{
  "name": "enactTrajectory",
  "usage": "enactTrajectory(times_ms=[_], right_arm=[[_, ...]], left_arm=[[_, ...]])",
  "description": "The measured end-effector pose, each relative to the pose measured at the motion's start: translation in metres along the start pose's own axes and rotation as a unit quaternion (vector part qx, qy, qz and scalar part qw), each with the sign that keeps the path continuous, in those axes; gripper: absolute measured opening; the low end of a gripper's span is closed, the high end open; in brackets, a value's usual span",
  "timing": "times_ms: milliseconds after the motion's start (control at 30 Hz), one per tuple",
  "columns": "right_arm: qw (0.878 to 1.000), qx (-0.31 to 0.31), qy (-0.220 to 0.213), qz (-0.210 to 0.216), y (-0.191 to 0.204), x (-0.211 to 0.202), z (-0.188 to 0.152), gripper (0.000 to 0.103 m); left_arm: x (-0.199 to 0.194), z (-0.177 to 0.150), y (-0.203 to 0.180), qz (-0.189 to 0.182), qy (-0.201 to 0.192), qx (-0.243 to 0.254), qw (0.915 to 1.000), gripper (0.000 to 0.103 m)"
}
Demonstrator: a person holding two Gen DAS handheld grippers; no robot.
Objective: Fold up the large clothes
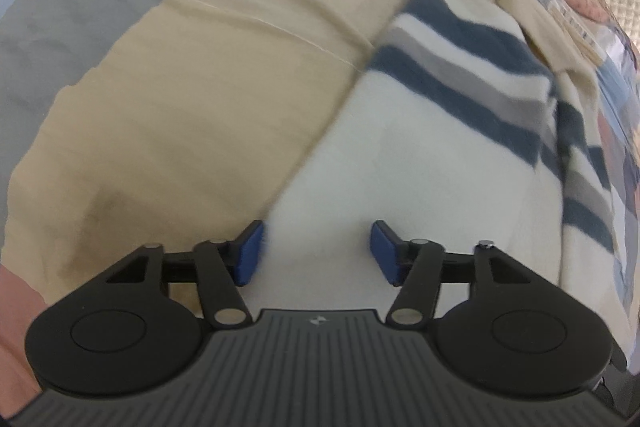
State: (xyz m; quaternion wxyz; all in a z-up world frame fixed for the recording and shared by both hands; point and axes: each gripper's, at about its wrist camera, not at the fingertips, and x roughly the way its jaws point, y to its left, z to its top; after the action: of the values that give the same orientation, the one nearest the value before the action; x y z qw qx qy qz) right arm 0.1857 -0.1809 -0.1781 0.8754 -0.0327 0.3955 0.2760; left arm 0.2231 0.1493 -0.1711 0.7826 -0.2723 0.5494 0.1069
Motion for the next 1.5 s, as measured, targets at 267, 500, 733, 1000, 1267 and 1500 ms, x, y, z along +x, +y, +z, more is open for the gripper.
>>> enactTrajectory(times_ms=[267,500,733,1000,1267,1500], right_arm=[[1.0,-0.006,0.012,0.0,0.003,0.007,-0.003,0.078],[1.0,0.0,0.01,0.002,0.002,0.004,-0.003,0.078],[1.0,0.011,-0.004,0.02,0.002,0.001,-0.002,0.079],[0.998,0.046,-0.03,0.034,-0.003,0.001,0.008,0.079],[0.994,0.094,-0.021,0.047,-0.016,0.01,0.013,0.079],[0.992,0.113,0.003,0.056,-0.025,0.033,0.015,0.08]], left_arm=[[-0.015,-0.013,-0.018,0.027,0.003,0.04,0.9988,0.009],[-0.068,0.017,0.002,0.046,-0.082,0.006,0.9955,0.008],[-0.132,0.104,0.005,0.144,-0.188,0.035,0.9709,0.008],[-0.162,0.211,0.008,0.228,-0.292,0.044,0.9277,0.008],[-0.057,0.268,0.054,0.286,-0.247,0.056,0.9242,0.008],[0.029,0.293,0.112,0.296,-0.193,0.037,0.9349,0.009]])
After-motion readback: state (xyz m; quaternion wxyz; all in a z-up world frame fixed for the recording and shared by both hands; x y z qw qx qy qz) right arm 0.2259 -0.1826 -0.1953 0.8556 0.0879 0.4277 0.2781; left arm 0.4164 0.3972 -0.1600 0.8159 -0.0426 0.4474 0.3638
